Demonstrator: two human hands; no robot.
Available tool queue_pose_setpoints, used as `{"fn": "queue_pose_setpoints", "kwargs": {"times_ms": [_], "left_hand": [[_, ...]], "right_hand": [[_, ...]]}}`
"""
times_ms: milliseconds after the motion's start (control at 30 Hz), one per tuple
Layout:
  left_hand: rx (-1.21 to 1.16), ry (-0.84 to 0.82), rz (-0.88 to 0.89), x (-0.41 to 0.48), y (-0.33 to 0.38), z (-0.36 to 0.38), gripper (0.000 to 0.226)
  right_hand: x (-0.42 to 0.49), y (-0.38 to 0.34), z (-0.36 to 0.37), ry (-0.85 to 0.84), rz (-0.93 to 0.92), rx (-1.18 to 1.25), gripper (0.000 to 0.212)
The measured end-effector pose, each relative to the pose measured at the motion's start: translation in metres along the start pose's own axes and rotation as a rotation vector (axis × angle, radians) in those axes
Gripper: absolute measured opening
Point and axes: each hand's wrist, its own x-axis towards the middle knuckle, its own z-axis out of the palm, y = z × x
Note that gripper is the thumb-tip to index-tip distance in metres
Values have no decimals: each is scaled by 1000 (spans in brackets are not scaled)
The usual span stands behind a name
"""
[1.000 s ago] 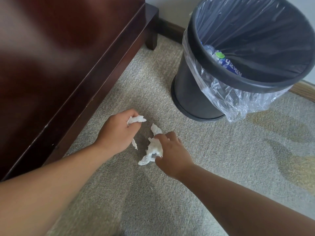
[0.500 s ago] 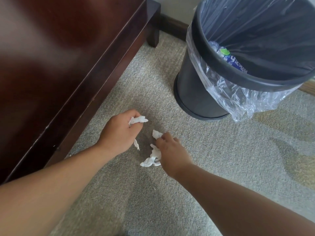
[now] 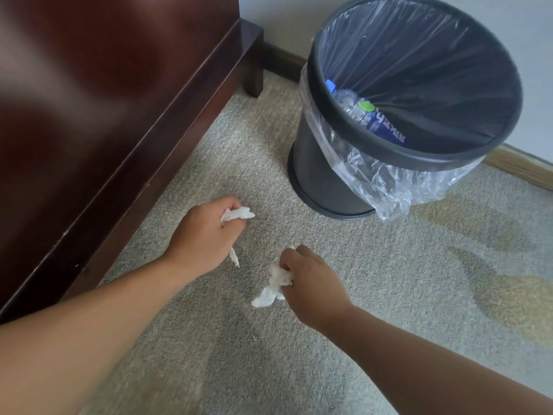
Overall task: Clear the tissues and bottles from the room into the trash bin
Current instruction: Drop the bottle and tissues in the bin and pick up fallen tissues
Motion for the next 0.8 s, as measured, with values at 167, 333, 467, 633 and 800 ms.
{"fn": "queue_pose_setpoints", "kwargs": {"times_ms": [167,333,467,633,800], "left_hand": [[-19,0,53,-2,18,3,29],[-60,0,159,1,57,-5,21],[-76,54,214,6,93,-22,23],[-87,134,251,10,131,-43,26],[-93,158,290,13,162,-58,23]], "right_hand": [[-19,1,-23,54,-5,63,15],[-30,-15,-62,137,-55,131,18],[-36,-29,-97,194,-78,142,26],[-42,-45,-137,259,-107,148,26],[-53,-60,-170,300,-136,195,27]]}}
